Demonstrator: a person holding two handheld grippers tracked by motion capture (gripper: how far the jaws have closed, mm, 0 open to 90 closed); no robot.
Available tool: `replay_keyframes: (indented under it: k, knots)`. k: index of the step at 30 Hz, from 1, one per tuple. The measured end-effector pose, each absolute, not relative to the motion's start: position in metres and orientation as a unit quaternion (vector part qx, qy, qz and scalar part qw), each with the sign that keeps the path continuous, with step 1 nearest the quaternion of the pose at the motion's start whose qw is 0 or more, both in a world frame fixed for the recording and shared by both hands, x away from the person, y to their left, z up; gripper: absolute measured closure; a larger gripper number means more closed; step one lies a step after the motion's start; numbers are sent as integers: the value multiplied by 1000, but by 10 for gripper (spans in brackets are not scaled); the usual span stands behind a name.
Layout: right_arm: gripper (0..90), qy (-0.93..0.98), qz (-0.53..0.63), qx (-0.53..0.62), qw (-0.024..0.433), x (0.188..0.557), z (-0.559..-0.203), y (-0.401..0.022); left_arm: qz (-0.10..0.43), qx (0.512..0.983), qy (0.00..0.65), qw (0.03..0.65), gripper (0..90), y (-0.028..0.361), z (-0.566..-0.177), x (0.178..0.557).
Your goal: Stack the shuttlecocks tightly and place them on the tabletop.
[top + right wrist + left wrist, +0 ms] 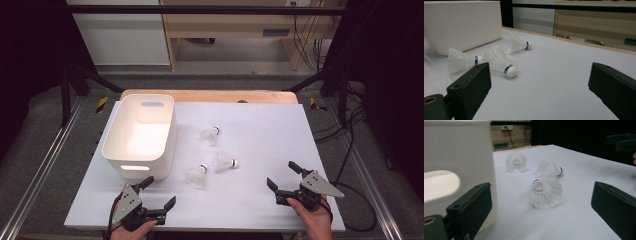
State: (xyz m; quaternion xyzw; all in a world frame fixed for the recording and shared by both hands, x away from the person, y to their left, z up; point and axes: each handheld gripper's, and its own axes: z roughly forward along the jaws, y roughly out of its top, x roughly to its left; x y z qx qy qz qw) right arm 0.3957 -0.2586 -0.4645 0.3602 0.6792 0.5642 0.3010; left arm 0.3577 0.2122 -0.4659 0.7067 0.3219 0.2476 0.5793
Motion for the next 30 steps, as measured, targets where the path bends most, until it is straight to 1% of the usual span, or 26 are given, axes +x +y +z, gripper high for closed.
replay_keyframes:
  k: [8, 14, 17, 22, 23, 25, 27, 28, 30]
  knots:
    - [62, 679, 561, 366, 300, 396, -464, -258, 222, 735, 304, 564, 65, 186, -467, 358]
    - [71, 679, 559, 369, 302, 395, -464, -258, 204, 748, 316, 547, 102, 173, -465, 363]
    - [75, 677, 559, 372, 301, 396, -464, -258, 198, 761, 317, 530, 150, 163, -466, 364]
    - [77, 679, 557, 372, 302, 396, -465, -258, 187, 782, 311, 507, 283, 149, -469, 369]
    - [77, 679, 557, 372, 302, 396, -465, -258, 184, 783, 311, 506, 283, 146, -470, 371]
    - [78, 679, 556, 371, 303, 396, -465, -258, 183, 786, 317, 498, 325, 140, -471, 378]
    - [79, 678, 556, 375, 300, 395, -464, -258, 183, 789, 323, 489, 386, 135, -471, 383]
    - [79, 678, 556, 375, 300, 395, -464, -258, 182, 792, 326, 484, 386, 132, -471, 387]
    - [80, 677, 557, 375, 301, 395, -464, -259, 181, 797, 335, 469, 414, 126, -473, 394]
